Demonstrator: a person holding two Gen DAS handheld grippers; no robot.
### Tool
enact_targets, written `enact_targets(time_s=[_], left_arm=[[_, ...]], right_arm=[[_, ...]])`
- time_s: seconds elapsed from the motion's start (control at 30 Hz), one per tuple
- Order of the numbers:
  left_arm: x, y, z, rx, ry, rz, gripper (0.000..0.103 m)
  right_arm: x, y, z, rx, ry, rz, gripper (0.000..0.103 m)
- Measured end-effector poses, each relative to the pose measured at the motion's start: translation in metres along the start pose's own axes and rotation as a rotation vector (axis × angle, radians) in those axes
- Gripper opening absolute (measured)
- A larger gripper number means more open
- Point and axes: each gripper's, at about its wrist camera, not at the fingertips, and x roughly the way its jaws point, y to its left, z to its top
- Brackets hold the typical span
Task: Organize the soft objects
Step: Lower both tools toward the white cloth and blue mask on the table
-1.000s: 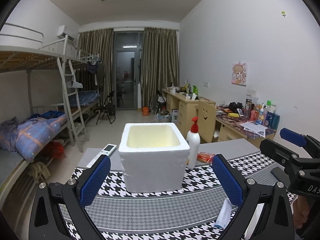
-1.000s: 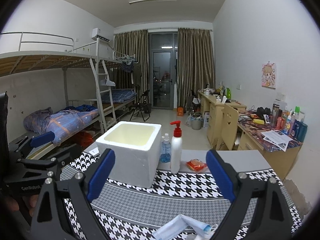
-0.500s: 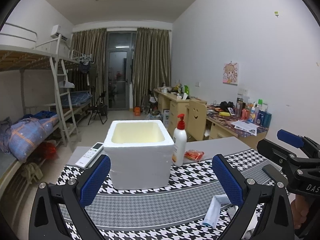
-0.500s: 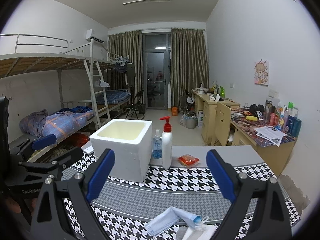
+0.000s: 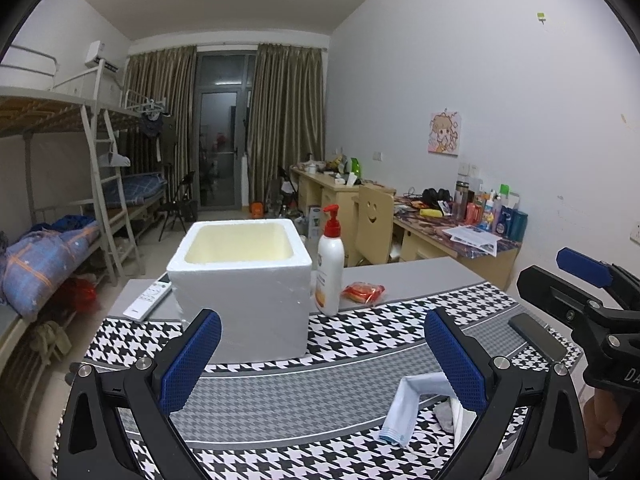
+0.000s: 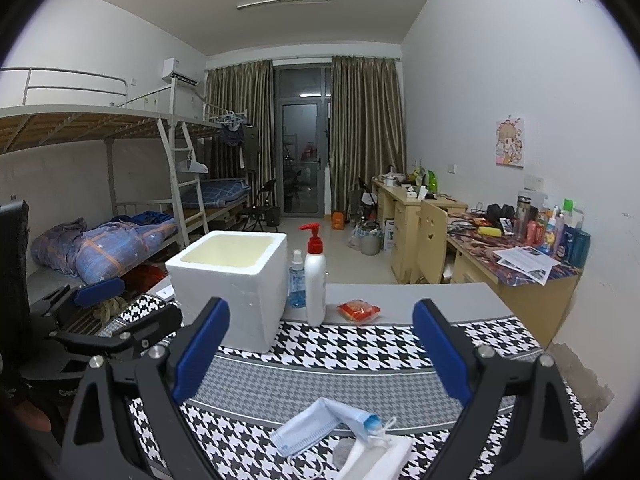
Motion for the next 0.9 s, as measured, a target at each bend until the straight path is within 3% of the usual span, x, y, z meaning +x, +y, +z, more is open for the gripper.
enact_targets(time_s=[0.9], left_arm=[[0.035,-0.024,-0.026,0.032,0.093,-0.086,0.102]], right_arm=[[0.000,-0.027,-0.037,0.047,0.064,-0.067,0.095]])
